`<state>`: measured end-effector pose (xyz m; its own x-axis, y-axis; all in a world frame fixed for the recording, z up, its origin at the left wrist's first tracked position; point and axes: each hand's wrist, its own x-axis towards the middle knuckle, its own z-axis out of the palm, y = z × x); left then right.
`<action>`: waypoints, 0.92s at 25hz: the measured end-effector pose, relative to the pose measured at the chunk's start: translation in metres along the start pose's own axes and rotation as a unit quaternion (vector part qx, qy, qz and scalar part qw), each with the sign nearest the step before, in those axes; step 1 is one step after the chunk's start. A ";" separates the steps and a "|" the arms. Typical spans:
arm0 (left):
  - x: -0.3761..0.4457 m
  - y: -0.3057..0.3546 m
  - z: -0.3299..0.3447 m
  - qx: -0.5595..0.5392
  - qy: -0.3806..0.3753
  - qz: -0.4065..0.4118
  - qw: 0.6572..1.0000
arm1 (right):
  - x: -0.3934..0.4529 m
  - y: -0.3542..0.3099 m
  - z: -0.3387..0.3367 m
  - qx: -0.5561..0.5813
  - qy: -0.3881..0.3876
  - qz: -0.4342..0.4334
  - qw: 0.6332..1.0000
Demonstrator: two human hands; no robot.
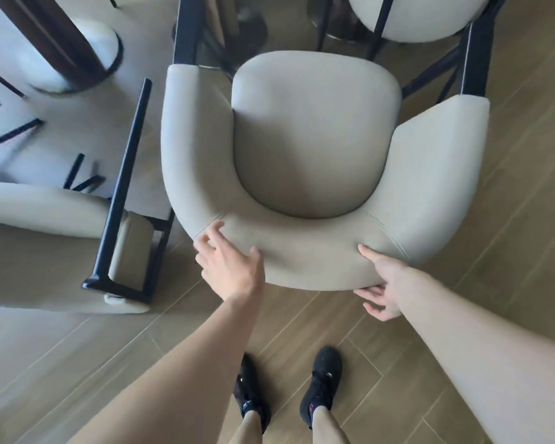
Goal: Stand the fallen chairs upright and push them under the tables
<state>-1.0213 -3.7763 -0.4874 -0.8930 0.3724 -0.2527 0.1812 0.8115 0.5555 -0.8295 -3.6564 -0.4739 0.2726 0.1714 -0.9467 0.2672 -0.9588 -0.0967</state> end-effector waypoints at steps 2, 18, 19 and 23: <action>0.018 0.015 -0.001 0.154 -0.109 0.283 0.940 | -0.006 -0.029 0.001 0.002 -0.004 -0.015 1.000; 0.170 0.164 0.062 0.341 -0.044 0.438 0.831 | 0.043 -0.192 0.020 -0.312 0.281 -0.584 0.694; 0.175 0.172 0.063 0.346 -0.045 0.439 0.828 | 0.042 -0.198 0.013 -0.318 0.246 -0.585 0.705; 0.192 0.195 0.064 0.367 -0.058 0.433 0.821 | 0.032 -0.216 0.003 -0.416 0.207 -0.541 0.701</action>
<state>-1.1315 -3.5174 -0.4780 -0.2601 0.9591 -0.1114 0.9654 0.2560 -0.0496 -0.8814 -3.4442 -0.4842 -0.3072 0.9122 -0.2711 0.9240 0.2178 -0.3142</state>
